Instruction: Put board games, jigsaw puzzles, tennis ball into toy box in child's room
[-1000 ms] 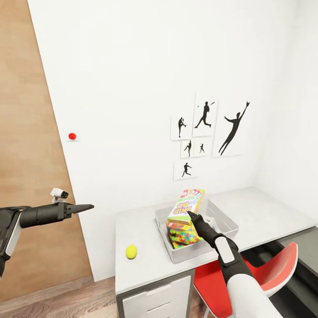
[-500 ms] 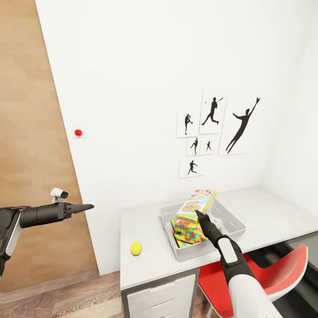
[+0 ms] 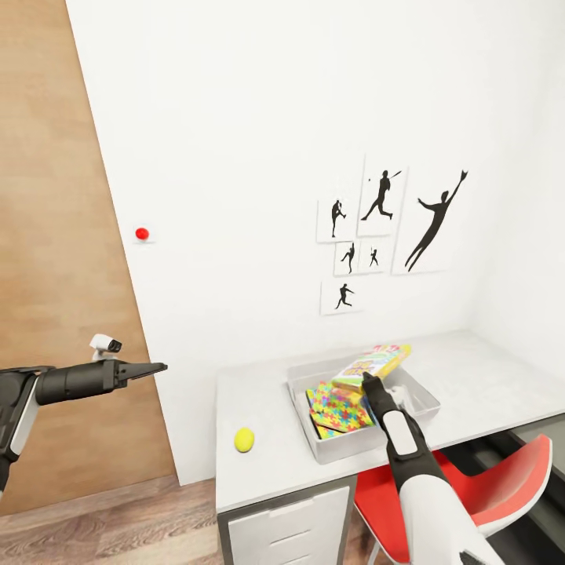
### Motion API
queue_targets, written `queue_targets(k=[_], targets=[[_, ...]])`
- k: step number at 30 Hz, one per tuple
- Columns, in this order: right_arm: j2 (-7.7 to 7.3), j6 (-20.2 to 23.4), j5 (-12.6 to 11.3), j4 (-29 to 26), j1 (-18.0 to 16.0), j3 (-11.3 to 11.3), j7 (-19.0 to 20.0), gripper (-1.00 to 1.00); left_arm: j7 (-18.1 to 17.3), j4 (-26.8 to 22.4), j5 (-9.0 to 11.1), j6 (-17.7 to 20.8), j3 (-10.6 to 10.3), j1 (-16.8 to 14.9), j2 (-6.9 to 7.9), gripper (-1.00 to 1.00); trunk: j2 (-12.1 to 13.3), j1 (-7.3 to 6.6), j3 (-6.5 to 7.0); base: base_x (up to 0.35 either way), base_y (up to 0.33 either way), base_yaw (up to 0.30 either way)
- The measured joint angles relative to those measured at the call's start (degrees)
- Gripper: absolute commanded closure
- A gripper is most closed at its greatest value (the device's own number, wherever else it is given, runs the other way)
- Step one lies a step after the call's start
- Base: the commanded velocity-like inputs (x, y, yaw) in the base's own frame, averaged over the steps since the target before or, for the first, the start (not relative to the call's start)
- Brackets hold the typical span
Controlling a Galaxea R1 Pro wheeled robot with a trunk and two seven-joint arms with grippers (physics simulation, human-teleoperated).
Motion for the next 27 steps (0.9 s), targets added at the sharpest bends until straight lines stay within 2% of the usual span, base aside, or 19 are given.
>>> queue_targets(k=[17, 22, 27], targets=[[0.0, -2.0, -0.2, 0.9, -2.2, 0.2, -0.9, 1.0, 0.0, 0.0, -0.1, 0.0, 0.0, 0.0, -0.01, -1.0, 0.0, 0.0, 0.0, 0.0, 0.043, 0.0], [0.01, -3.4, -3.1, 3.3, -2.3, 0.2, -1.0, 1.0, 0.0, 0.0, 0.0, 0.0, 0.0, 0.0, 0.0, -1.0, 0.0, 0.0, 0.0, 0.0, 0.003, 0.0], [0.01, -3.7, -3.9, 8.4, -4.2, 0.2, -1.4, 1.0, 0.0, 0.0, 0.0, 0.1, 0.0, 0.0, -0.01, -1.0, 0.0, 0.0, -0.01, 0.0, 0.013, 0.0]])
